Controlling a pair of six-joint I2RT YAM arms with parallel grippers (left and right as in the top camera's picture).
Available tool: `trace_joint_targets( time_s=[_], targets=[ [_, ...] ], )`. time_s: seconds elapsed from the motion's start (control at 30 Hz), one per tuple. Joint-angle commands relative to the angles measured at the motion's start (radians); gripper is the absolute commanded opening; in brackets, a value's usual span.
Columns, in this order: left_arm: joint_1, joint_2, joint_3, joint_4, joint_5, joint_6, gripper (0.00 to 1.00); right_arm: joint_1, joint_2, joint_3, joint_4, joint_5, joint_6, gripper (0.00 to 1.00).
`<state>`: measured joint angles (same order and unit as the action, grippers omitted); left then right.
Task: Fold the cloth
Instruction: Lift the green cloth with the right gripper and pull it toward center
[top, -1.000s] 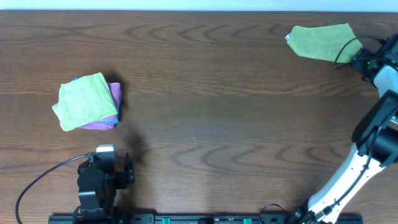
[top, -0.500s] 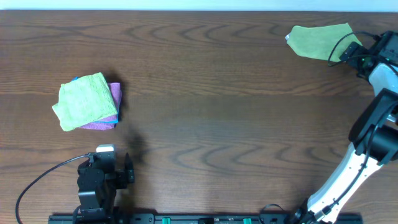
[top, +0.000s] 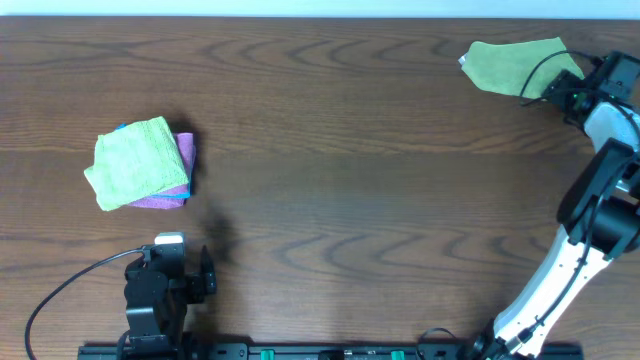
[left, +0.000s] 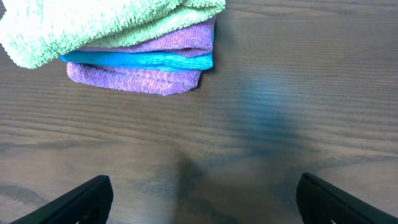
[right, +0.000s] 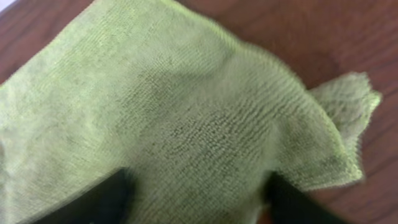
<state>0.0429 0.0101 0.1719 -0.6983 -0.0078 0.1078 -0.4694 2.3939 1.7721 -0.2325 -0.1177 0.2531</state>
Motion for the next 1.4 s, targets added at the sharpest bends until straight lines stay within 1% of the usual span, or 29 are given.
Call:
trace_joint_targets(
  time_s=[0.0,0.07,0.13,0.17,0.27,0.37,0.67,0.93,1.1,1.23,1.37],
  targets=[
    [-0.004,-0.006,-0.012,-0.009,-0.01,-0.003,0.95,0.013,0.016,0.021,0.005,-0.007,0.024,0.4],
    [-0.004,-0.006,-0.012,-0.009,-0.01,-0.003,0.95,0.015,0.012,0.021,0.004,-0.02,0.024,0.19],
    [-0.004,-0.006,-0.012,-0.009,-0.01,-0.003,0.95,0.019,0.003,0.021,0.004,-0.05,0.023,0.04],
    [-0.004,-0.006,-0.012,-0.009,-0.01,-0.003,0.95,0.023,-0.009,0.021,0.002,-0.064,0.023,0.01],
    [-0.004,-0.006,-0.012,-0.009,-0.01,-0.003,0.95,0.038,-0.055,0.021,-0.02,-0.074,0.011,0.01],
    [-0.004,-0.006,-0.012,-0.009,-0.01,-0.003,0.95,0.062,-0.126,0.021,-0.085,-0.074,-0.021,0.01],
    [-0.004,-0.006,-0.012,-0.009,-0.01,-0.003,0.95,0.197,-0.355,0.021,-0.446,-0.074,-0.138,0.01],
    [-0.004,-0.006,-0.012,-0.009,-0.01,-0.003,0.95,0.379,-0.451,0.021,-0.729,-0.104,-0.185,0.01],
    [-0.004,-0.006,-0.012,-0.009,-0.01,-0.003,0.95,0.5,-0.497,0.021,-0.837,-0.111,-0.209,0.01],
    [-0.004,-0.006,-0.012,-0.009,-0.01,-0.003,0.95,0.636,-0.568,0.021,-0.945,-0.126,-0.233,0.01],
    [-0.004,-0.006,-0.012,-0.009,-0.01,-0.003,0.95,0.726,-0.615,0.021,-0.964,-0.092,-0.233,0.02]
  ],
)
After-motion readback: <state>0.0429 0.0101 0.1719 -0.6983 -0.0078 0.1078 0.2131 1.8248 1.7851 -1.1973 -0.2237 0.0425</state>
